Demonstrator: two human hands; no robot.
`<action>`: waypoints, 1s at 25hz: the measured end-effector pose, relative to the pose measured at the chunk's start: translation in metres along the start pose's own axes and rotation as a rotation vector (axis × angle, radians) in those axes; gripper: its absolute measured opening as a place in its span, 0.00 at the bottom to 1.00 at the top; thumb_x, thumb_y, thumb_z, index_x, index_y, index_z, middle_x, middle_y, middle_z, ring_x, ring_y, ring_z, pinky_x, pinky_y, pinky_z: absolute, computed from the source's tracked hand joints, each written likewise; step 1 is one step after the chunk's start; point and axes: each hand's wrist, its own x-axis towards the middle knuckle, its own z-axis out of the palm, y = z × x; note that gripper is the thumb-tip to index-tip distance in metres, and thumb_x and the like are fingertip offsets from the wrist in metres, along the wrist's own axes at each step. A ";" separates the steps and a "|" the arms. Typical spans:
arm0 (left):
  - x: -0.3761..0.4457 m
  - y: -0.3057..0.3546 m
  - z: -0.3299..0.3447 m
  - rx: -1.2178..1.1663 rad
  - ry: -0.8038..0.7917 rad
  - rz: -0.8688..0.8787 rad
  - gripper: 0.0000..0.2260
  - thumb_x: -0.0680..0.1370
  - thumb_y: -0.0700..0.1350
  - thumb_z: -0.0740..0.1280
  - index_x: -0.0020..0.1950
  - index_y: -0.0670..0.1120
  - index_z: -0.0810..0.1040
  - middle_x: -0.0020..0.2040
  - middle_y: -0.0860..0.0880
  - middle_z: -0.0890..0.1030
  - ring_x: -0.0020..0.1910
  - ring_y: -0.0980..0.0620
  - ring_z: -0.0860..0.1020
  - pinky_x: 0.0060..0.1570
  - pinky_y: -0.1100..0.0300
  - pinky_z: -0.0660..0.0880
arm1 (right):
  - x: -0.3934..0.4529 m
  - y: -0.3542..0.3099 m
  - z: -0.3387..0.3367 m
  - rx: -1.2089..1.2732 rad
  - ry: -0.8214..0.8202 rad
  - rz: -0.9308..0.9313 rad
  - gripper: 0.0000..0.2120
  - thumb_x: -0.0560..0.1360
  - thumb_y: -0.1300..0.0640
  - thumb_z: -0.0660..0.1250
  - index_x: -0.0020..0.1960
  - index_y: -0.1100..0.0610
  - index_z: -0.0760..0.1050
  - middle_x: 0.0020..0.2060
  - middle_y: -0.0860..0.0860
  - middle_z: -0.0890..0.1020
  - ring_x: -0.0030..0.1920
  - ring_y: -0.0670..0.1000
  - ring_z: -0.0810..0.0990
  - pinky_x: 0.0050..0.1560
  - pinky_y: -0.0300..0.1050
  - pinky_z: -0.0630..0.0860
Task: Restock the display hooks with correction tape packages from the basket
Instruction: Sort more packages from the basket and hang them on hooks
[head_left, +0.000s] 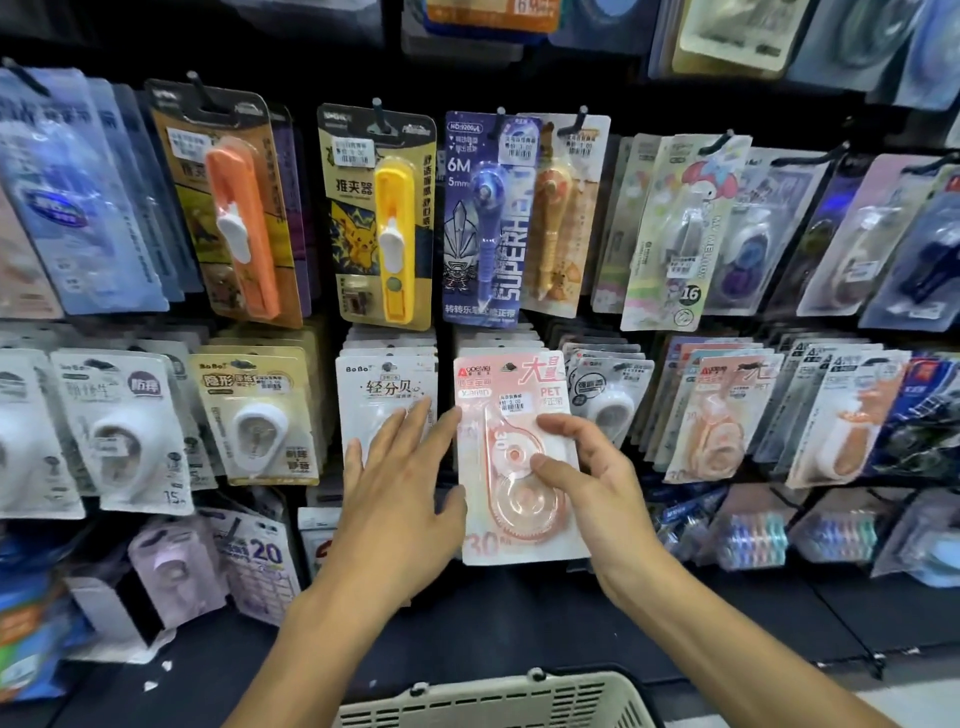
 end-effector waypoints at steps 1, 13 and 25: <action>0.000 -0.001 -0.001 -0.006 0.006 0.004 0.33 0.81 0.49 0.63 0.82 0.61 0.50 0.84 0.57 0.46 0.82 0.56 0.42 0.79 0.48 0.37 | 0.002 -0.001 -0.002 0.011 0.018 0.005 0.17 0.76 0.67 0.70 0.53 0.45 0.82 0.54 0.47 0.86 0.53 0.48 0.85 0.47 0.40 0.81; 0.000 -0.003 0.007 0.100 -0.057 0.000 0.34 0.81 0.55 0.62 0.81 0.63 0.46 0.84 0.57 0.44 0.82 0.54 0.42 0.78 0.48 0.38 | 0.041 0.018 -0.004 -0.601 -0.109 -0.076 0.14 0.79 0.56 0.70 0.57 0.44 0.67 0.55 0.36 0.75 0.50 0.35 0.76 0.44 0.28 0.72; 0.012 0.004 0.024 0.072 -0.128 0.064 0.34 0.81 0.54 0.65 0.82 0.60 0.50 0.84 0.54 0.48 0.83 0.53 0.46 0.81 0.47 0.45 | 0.021 -0.053 -0.161 -0.106 0.089 -0.057 0.18 0.75 0.63 0.70 0.62 0.49 0.77 0.59 0.51 0.84 0.58 0.54 0.84 0.50 0.49 0.84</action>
